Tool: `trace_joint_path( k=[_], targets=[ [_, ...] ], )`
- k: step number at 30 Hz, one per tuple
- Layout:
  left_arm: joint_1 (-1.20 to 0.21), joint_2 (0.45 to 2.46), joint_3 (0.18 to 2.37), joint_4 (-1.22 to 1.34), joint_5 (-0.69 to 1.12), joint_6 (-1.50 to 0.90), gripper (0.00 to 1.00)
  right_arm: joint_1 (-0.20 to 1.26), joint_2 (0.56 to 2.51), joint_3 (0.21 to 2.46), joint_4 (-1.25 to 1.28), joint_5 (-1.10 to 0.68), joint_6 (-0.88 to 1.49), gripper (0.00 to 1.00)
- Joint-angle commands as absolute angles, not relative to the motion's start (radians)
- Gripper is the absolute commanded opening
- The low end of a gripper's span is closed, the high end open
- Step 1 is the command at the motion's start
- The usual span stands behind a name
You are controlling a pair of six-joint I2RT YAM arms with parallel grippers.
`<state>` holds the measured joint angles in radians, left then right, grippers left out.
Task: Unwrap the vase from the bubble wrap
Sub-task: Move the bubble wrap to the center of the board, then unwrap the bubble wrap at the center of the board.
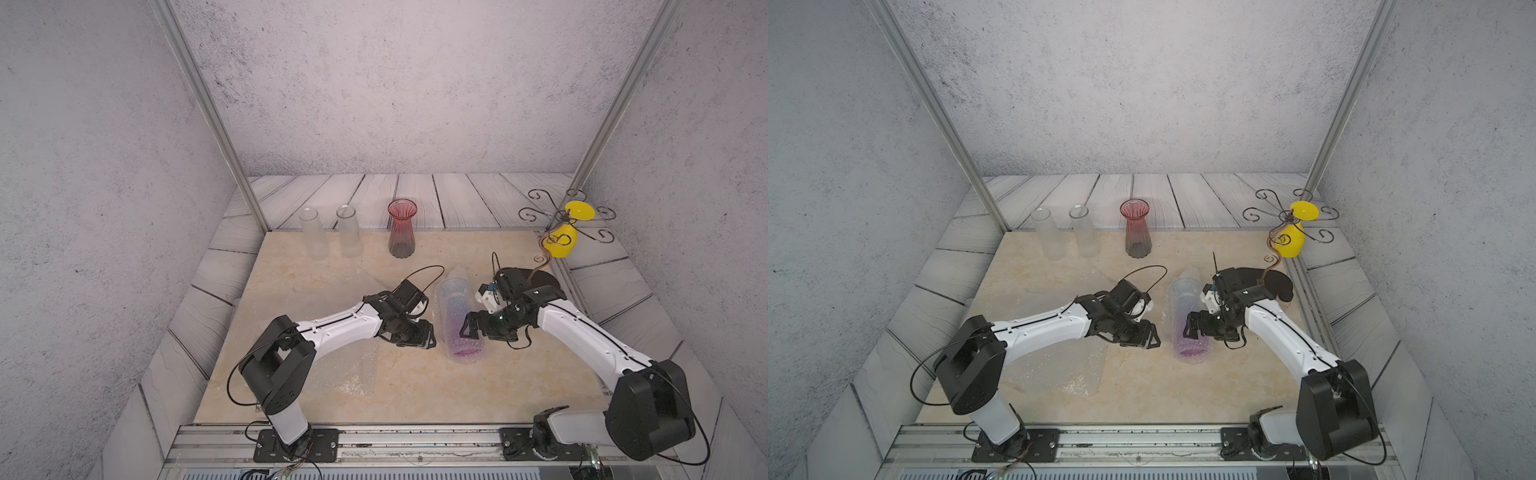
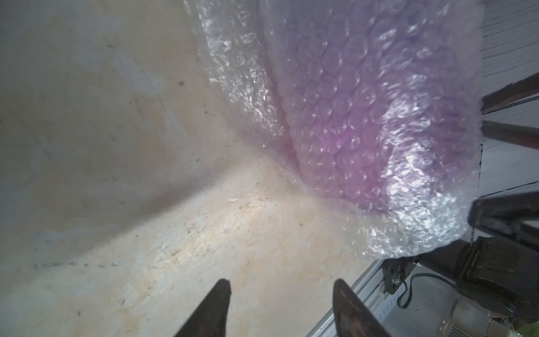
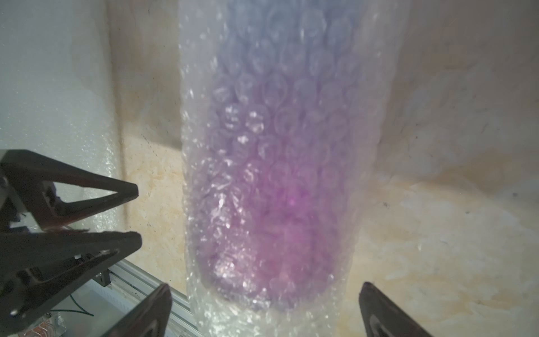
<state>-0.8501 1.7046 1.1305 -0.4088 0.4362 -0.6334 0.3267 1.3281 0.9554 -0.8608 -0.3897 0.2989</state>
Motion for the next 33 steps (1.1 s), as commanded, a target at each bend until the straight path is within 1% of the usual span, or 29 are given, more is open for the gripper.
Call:
trace_joint_path(
  k=[1,9,18,19,21,23,31,33],
  targets=[
    [-0.875,1.74,1.147,-0.36,0.454,-0.66,0.58,0.344,1.282,0.932,-0.916,-0.402,0.296,0.99],
    [-0.89,1.779,1.153,-0.319,0.448,-0.668,0.57,0.374,1.321,0.935,-0.913,-0.376,0.301,1.0],
    [-0.891,1.821,1.156,-0.27,0.474,-0.67,0.56,0.374,1.321,0.945,-0.927,-0.368,0.295,0.71],
    [-0.893,1.821,1.154,-0.267,0.474,-0.668,0.56,0.374,1.322,0.946,-0.929,-0.365,0.295,0.67],
    [-0.894,1.82,1.148,-0.258,0.471,-0.67,0.55,0.374,1.324,0.948,-0.933,-0.365,0.293,0.53],
    [-0.9,1.814,1.139,-0.249,0.467,-0.672,0.55,0.374,1.325,0.945,-0.932,-0.364,0.294,0.43],
    [-0.923,1.82,1.141,-0.241,0.445,-0.679,0.55,0.374,1.326,0.936,-0.916,-0.351,0.308,0.15],
    [-0.928,1.825,1.145,-0.246,0.439,-0.679,0.54,0.373,1.313,0.936,-0.917,-0.333,0.309,0.11]
  ],
)
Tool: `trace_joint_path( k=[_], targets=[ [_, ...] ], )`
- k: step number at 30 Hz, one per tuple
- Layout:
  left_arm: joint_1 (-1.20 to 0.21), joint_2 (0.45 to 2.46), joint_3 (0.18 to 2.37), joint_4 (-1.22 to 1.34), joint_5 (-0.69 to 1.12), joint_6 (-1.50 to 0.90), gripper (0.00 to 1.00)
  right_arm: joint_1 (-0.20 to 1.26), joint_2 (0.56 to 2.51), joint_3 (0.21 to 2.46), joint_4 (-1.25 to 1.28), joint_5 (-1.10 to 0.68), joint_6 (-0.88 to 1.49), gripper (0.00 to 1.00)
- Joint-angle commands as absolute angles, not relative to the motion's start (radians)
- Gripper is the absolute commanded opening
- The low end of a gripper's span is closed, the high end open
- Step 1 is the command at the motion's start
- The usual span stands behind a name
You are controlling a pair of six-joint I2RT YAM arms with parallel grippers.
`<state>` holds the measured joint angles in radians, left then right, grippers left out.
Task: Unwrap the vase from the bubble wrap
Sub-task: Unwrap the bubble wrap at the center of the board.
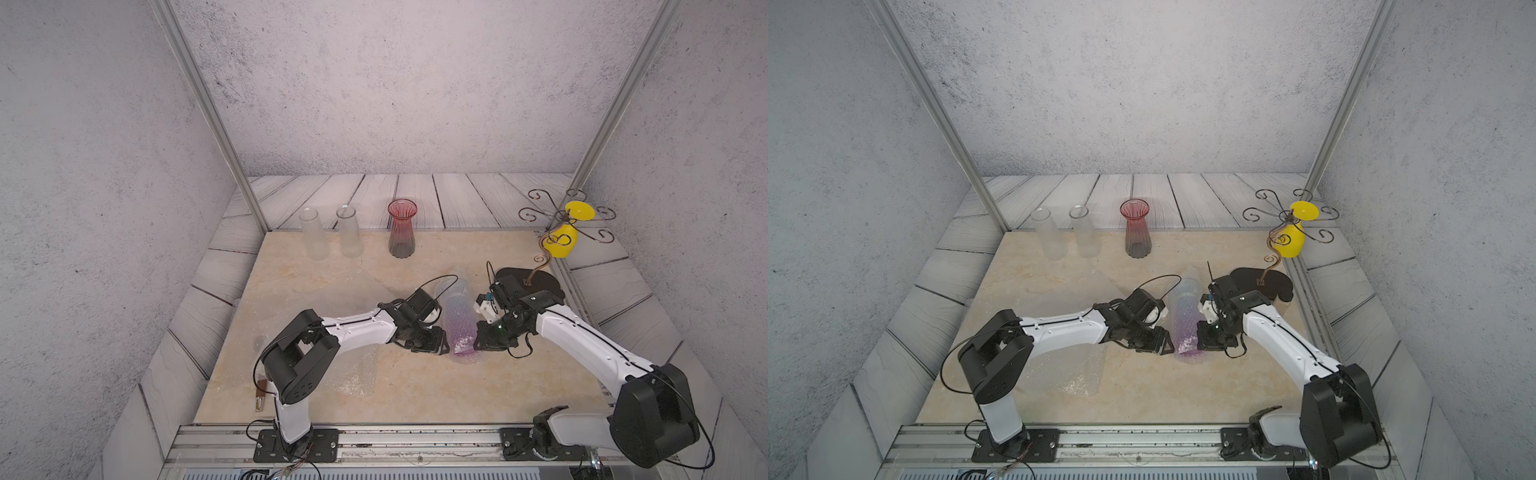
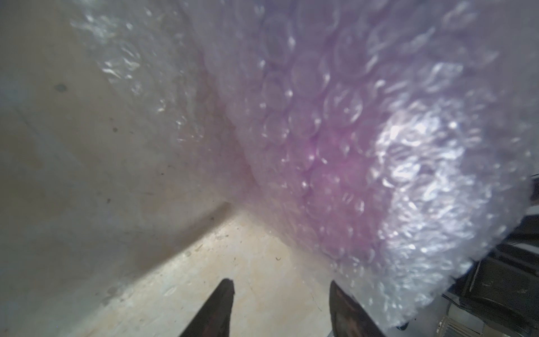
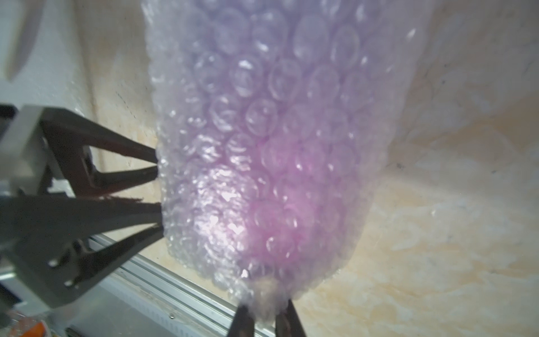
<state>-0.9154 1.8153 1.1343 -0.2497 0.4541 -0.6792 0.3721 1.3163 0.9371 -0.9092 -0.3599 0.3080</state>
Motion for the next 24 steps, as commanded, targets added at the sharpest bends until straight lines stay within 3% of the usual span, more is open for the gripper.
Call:
trace_joint_path(
  k=[1,7,14,17,20,24],
  targets=[
    [-0.93,1.83,1.148,-0.246,0.438,-0.68,0.54,0.374,1.307,0.934,-0.917,-0.322,0.313,0.11],
    [-0.94,1.867,1.169,-0.241,0.432,-0.689,0.47,0.373,1.308,0.924,-0.904,-0.326,0.319,0.08],
    [-0.94,1.889,1.181,-0.253,0.396,-0.691,0.24,0.371,1.305,0.922,-0.902,-0.324,0.318,0.07],
    [-0.941,1.896,1.186,-0.253,0.394,-0.684,0.19,0.373,1.304,0.922,-0.901,-0.324,0.317,0.07],
    [-0.942,1.898,1.184,-0.258,0.394,-0.673,0.0,0.374,1.3,0.923,-0.903,-0.322,0.317,0.06],
    [-0.937,1.855,1.135,-0.25,0.371,-0.671,0.0,0.374,1.284,0.93,-0.914,-0.306,0.316,0.04]
  ],
)
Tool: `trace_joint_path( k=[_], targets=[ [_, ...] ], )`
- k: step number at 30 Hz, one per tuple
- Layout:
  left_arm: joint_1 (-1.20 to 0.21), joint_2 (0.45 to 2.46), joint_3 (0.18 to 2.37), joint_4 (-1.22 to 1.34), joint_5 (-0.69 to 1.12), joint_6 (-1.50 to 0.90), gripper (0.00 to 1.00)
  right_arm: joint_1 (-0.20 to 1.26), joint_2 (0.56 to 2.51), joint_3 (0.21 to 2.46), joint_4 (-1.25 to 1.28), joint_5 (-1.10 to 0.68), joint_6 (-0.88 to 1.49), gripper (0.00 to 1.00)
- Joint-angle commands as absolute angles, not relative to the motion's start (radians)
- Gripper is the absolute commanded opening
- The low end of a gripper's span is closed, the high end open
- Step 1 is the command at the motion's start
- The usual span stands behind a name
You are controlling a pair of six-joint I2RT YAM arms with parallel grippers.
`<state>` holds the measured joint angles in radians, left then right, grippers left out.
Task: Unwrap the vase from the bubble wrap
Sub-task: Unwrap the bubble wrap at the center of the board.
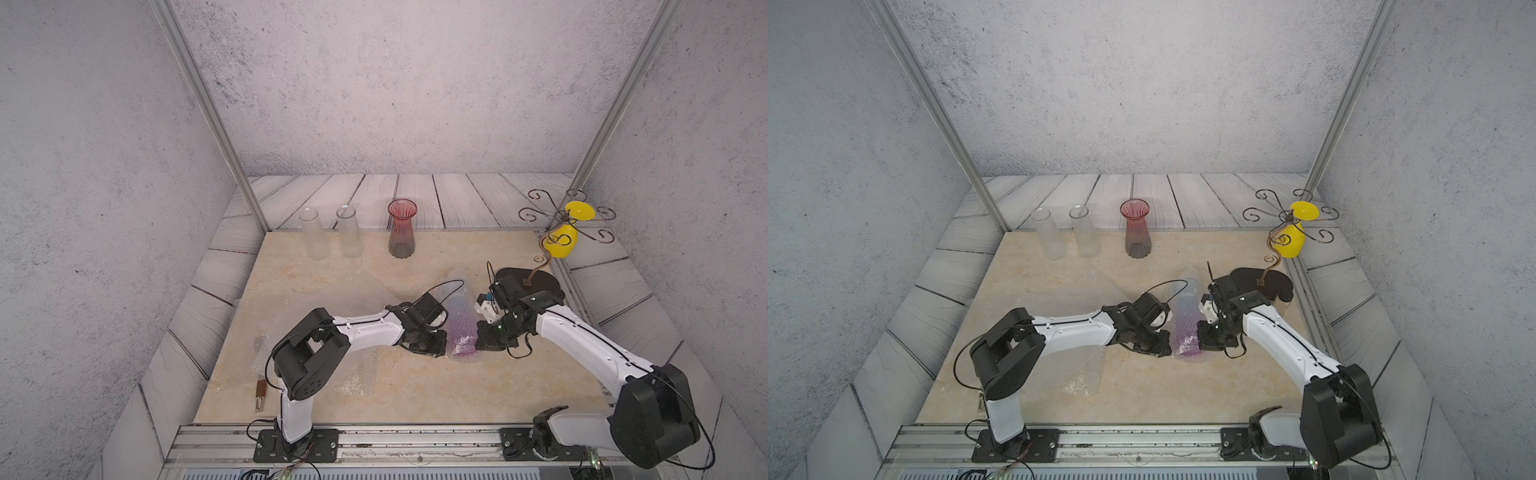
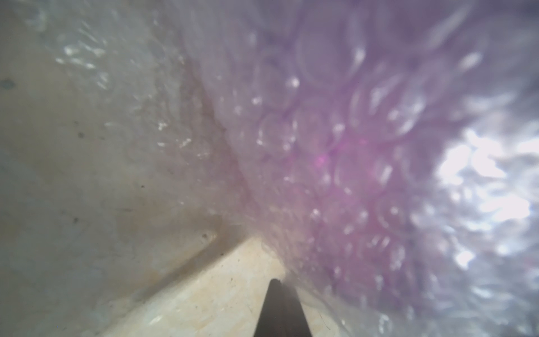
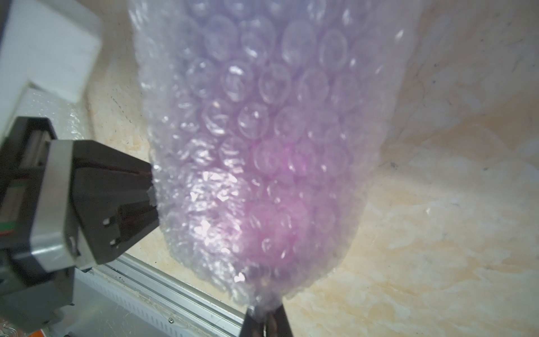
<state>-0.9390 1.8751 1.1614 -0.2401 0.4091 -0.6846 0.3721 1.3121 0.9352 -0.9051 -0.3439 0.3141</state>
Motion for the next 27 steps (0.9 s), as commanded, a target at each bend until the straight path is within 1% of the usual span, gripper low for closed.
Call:
trace_joint_path(
  k=[1,7,10,12,13,15,19,22,27],
  targets=[
    [-0.935,1.843,1.121,-0.25,0.366,-0.67,0.0,0.372,1.28,0.935,-0.917,-0.3,0.314,0.04],
    [-0.915,1.8,1.084,-0.323,0.301,-0.675,0.0,0.373,1.257,0.967,-0.939,-0.238,0.302,0.03],
    [-0.898,1.768,1.049,-0.36,0.248,-0.658,0.0,0.373,1.253,0.968,-0.939,-0.237,0.302,0.03],
    [-0.89,1.74,1.02,-0.355,0.241,-0.657,0.0,0.373,1.253,0.961,-0.939,-0.239,0.303,0.05],
    [-0.888,1.726,1.014,-0.357,0.241,-0.653,0.0,0.372,1.252,0.96,-0.939,-0.238,0.304,0.09],
    [-0.893,1.703,1.003,-0.359,0.246,-0.652,0.0,0.373,1.252,0.97,-0.946,-0.234,0.296,0.21],
    [-0.9,1.658,0.964,-0.341,0.285,-0.659,0.0,0.373,1.256,1.023,-0.969,-0.222,0.276,0.59],
    [-0.913,1.629,0.943,-0.345,0.325,-0.652,0.0,0.374,1.258,1.069,-0.981,-0.22,0.263,0.71],
    [-0.955,1.573,0.94,-0.396,0.369,-0.629,0.0,0.374,1.289,1.137,-0.968,-0.234,0.261,0.84]
  ],
)
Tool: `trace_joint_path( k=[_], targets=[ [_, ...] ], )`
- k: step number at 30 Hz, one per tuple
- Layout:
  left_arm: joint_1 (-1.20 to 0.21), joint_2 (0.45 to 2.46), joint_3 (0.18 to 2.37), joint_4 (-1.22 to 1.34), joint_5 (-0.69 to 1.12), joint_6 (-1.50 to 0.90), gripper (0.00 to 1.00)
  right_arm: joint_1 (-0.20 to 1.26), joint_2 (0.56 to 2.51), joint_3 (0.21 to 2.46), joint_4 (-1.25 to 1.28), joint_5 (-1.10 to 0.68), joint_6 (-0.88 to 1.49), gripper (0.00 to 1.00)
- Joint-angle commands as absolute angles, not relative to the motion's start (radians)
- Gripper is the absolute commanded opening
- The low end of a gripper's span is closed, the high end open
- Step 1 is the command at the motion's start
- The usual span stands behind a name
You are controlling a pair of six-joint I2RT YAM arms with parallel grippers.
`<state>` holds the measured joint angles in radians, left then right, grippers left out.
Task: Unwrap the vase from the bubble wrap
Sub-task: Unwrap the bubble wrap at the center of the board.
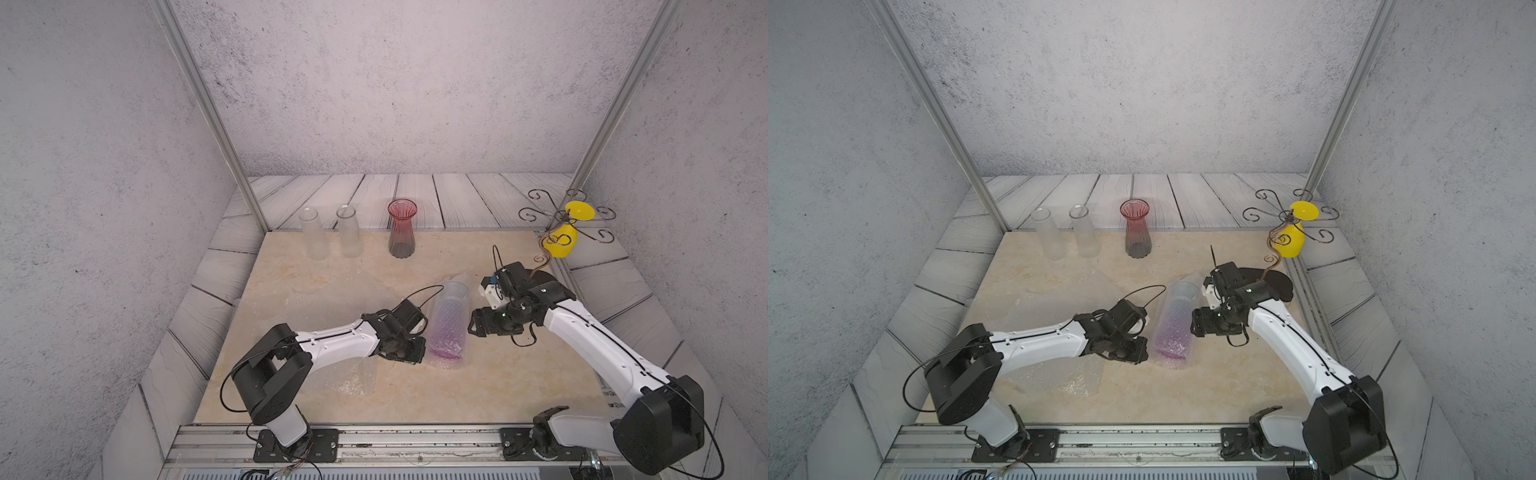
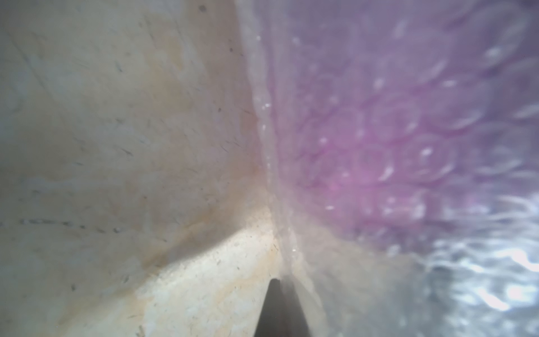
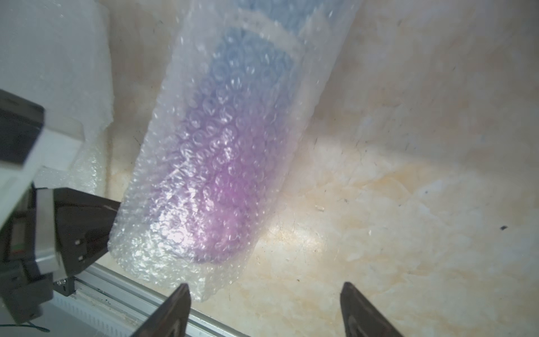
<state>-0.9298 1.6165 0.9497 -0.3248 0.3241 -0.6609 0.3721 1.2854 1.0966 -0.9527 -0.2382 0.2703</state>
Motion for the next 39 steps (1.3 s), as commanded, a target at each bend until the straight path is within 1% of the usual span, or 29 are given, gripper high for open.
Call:
trace_joint_path(
  k=[1,5,8,9,10,12,15,18,20,23,25,27,29,34,37,39],
  targets=[
    [-0.963,1.558,0.943,-0.418,0.376,-0.619,0.0,0.371,1.301,1.15,-0.96,-0.236,0.262,0.86],
    [-0.965,1.511,0.956,-0.501,0.405,-0.601,0.0,0.374,1.367,1.173,-0.889,-0.264,0.265,0.93],
    [-0.964,1.452,0.956,-0.548,0.396,-0.61,0.21,0.373,1.427,1.182,-0.822,-0.269,0.278,0.95],
    [-0.965,1.432,0.956,-0.564,0.393,-0.615,0.26,0.374,1.449,1.196,-0.812,-0.273,0.276,0.96],
    [-0.964,1.414,0.956,-0.578,0.392,-0.62,0.27,0.374,1.476,1.209,-0.807,-0.277,0.27,0.96],
    [-0.964,1.381,0.951,-0.601,0.389,-0.634,0.29,0.378,1.511,1.234,-0.801,-0.263,0.252,0.96],
    [-0.957,1.328,0.93,-0.633,0.37,-0.663,0.3,0.387,1.543,1.232,-0.775,-0.198,0.22,0.97],
    [-0.937,1.275,0.912,-0.666,0.345,-0.678,0.3,0.387,1.566,1.216,-0.758,-0.19,0.214,0.97],
    [-0.908,1.245,0.912,-0.685,0.323,-0.672,0.3,0.388,1.565,1.195,-0.74,-0.203,0.22,0.97],
    [-0.81,1.225,0.933,-0.664,0.345,-0.649,0.3,0.387,1.565,1.171,-0.722,-0.223,0.222,0.97],
    [-0.742,1.264,0.982,-0.655,0.361,-0.621,0.3,0.388,1.575,1.163,-0.712,-0.236,0.225,0.97],
    [-0.718,1.339,1.074,-0.666,0.339,-0.579,0.3,0.388,1.584,1.155,-0.693,-0.251,0.237,0.96],
    [-0.71,1.431,1.176,-0.67,0.321,-0.549,0.31,0.387,1.593,1.155,-0.679,-0.264,0.252,0.94],
    [-0.693,1.697,1.427,-0.661,0.344,-0.514,0.33,0.387,1.608,1.161,-0.669,-0.28,0.263,0.88],
    [-0.688,1.852,1.559,-0.706,0.309,-0.486,0.32,0.388,1.621,1.16,-0.669,-0.271,0.257,0.83],
    [-0.689,1.913,1.612,-0.713,0.283,-0.474,0.31,0.387,1.627,1.155,-0.664,-0.276,0.258,0.81]
  ],
)
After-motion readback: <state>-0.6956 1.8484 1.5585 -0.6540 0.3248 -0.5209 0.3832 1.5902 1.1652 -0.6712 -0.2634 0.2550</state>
